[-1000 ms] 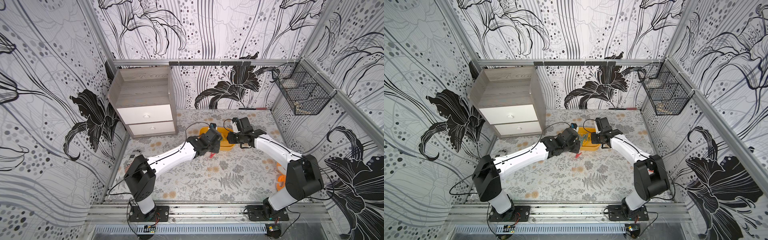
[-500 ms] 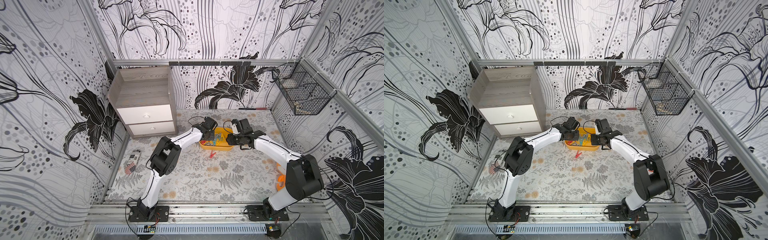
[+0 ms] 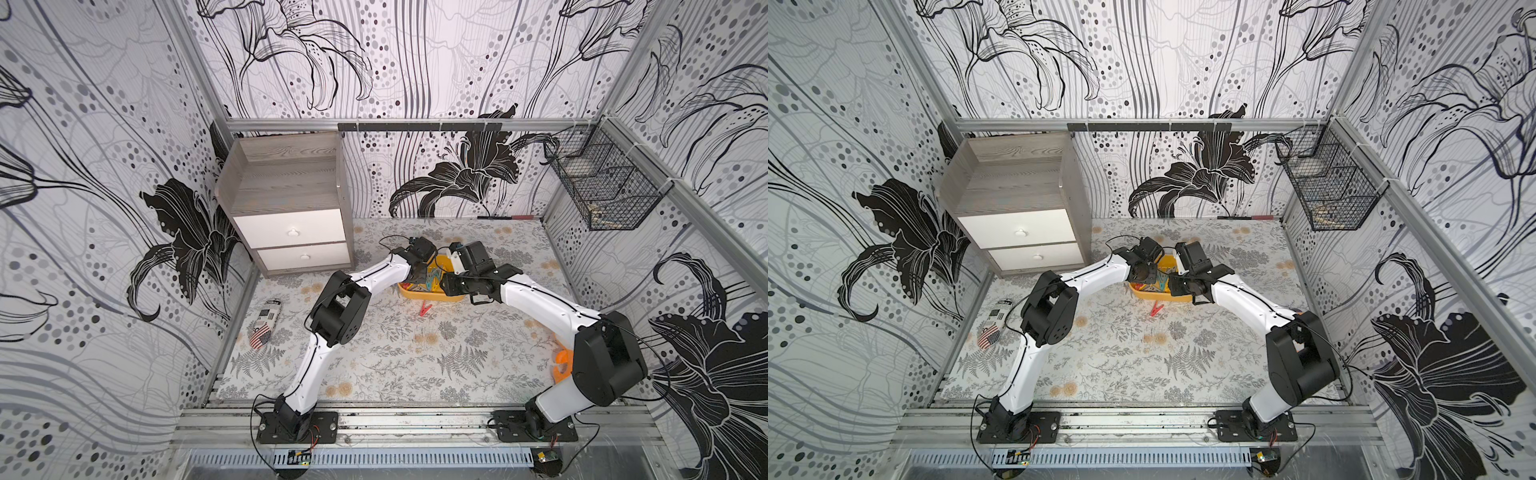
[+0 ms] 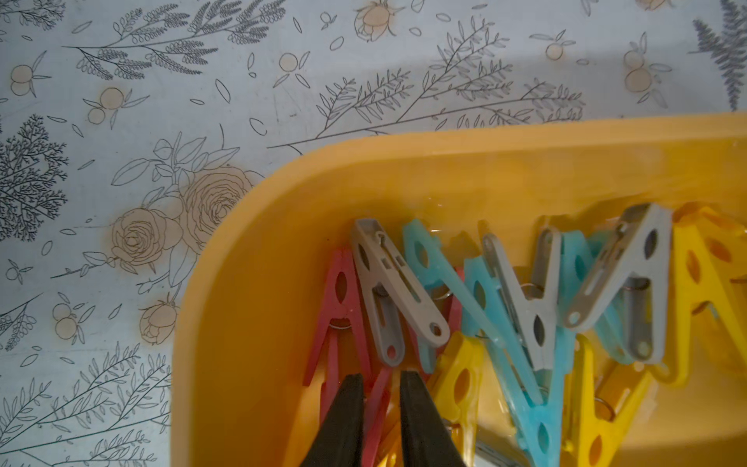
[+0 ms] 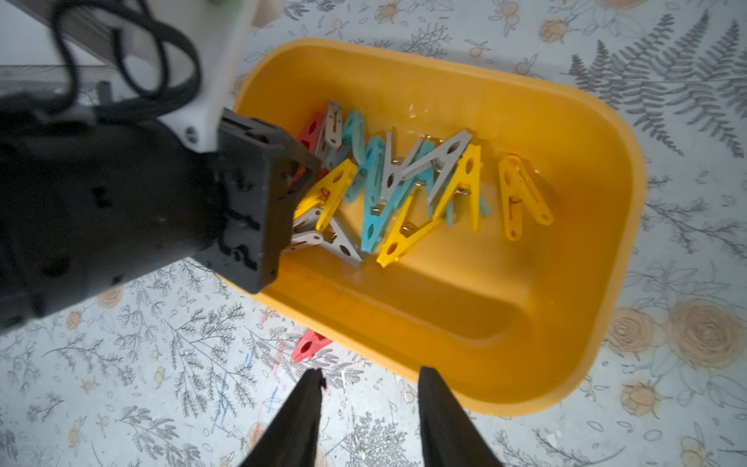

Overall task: Put the clothespins into the storage box
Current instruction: Place the clothespin in the storage box, then pick up the clothespin from the center of the board.

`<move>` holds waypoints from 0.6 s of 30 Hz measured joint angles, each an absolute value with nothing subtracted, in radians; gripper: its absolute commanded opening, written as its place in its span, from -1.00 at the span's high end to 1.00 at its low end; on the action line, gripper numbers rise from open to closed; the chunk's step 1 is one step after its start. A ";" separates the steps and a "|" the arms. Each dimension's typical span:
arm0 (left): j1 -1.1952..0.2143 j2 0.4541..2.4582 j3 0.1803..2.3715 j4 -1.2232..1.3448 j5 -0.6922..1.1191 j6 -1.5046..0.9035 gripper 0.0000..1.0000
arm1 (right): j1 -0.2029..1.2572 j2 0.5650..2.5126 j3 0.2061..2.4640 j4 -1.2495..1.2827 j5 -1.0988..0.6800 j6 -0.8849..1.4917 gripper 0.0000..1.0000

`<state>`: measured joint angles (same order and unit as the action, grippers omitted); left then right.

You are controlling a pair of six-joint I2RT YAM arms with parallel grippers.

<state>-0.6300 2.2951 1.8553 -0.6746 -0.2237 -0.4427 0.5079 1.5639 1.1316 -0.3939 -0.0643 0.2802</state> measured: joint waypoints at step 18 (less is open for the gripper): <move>-0.540 1.816 1.593 -0.542 -0.113 -0.509 0.33 | 0.631 1.490 0.992 -0.327 -0.056 0.490 0.15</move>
<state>-0.5400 1.8156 1.5932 -0.5423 -0.1127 -0.5087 0.6308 1.4899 0.9924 -0.3267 -0.0563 0.4896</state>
